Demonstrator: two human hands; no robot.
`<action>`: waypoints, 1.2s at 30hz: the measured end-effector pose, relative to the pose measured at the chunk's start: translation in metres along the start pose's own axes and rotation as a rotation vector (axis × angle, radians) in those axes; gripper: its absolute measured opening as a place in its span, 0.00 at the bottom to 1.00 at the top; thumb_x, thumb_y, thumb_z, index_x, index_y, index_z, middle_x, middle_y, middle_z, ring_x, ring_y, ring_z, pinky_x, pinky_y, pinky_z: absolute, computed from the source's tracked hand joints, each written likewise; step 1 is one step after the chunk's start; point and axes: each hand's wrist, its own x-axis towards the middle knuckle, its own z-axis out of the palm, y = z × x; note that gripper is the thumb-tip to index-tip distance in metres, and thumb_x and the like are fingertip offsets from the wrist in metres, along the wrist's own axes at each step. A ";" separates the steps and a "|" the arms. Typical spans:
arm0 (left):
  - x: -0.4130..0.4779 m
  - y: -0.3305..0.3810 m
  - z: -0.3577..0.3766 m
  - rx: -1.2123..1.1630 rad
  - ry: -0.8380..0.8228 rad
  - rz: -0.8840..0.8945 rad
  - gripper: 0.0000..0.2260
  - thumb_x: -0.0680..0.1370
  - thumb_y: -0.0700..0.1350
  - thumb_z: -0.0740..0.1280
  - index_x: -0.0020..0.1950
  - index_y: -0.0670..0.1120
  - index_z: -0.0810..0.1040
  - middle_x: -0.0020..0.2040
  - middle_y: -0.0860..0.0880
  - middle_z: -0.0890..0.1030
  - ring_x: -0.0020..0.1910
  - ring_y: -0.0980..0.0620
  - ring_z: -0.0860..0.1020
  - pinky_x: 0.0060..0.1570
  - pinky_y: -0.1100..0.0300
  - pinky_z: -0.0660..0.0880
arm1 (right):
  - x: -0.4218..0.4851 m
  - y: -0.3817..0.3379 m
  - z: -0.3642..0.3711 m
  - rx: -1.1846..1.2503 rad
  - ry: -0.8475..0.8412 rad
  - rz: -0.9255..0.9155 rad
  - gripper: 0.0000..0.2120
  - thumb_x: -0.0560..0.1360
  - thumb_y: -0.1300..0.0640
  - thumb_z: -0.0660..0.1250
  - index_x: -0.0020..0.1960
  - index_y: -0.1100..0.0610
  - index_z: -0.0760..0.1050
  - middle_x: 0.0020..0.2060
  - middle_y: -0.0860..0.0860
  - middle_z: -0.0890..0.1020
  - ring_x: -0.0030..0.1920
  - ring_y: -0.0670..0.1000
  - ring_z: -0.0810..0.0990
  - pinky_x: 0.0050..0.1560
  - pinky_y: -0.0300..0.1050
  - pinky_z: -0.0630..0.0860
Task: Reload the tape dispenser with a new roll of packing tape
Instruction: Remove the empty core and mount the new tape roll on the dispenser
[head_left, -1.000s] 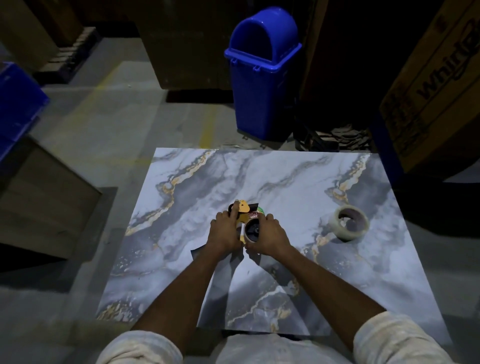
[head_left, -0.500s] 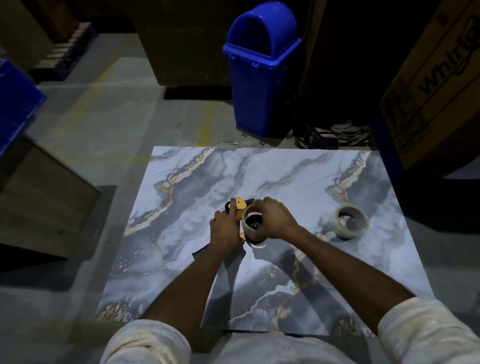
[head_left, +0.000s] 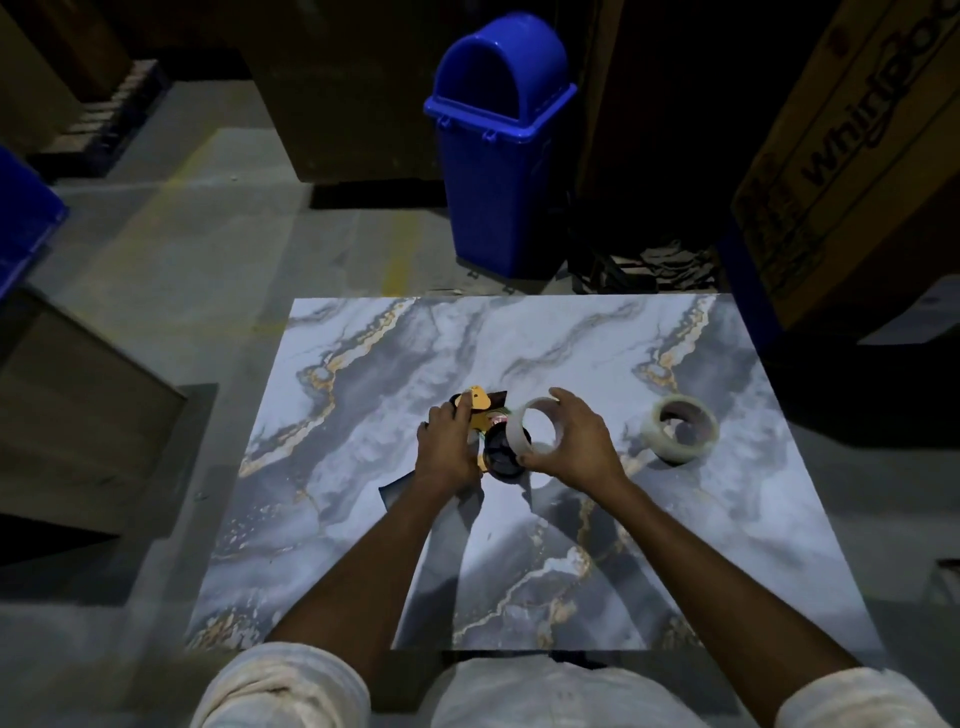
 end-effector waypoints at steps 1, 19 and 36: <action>-0.001 0.001 -0.001 0.012 0.002 0.001 0.47 0.64 0.49 0.78 0.79 0.47 0.60 0.66 0.42 0.73 0.64 0.39 0.70 0.58 0.45 0.72 | -0.007 0.005 0.000 0.059 0.037 0.072 0.46 0.59 0.43 0.81 0.72 0.54 0.68 0.69 0.52 0.75 0.67 0.54 0.75 0.59 0.46 0.74; -0.054 0.099 0.048 -0.231 0.277 0.246 0.25 0.74 0.46 0.72 0.70 0.42 0.75 0.59 0.43 0.78 0.61 0.41 0.74 0.62 0.48 0.67 | -0.113 0.129 -0.040 0.148 0.375 0.326 0.38 0.61 0.44 0.78 0.68 0.53 0.72 0.59 0.52 0.76 0.64 0.53 0.73 0.56 0.48 0.78; -0.070 0.188 0.115 -0.131 -0.094 0.124 0.25 0.76 0.55 0.66 0.71 0.49 0.69 0.65 0.47 0.75 0.65 0.42 0.71 0.60 0.47 0.69 | -0.167 0.181 -0.054 0.128 0.211 0.350 0.54 0.62 0.32 0.77 0.79 0.48 0.56 0.76 0.50 0.67 0.74 0.53 0.66 0.70 0.57 0.70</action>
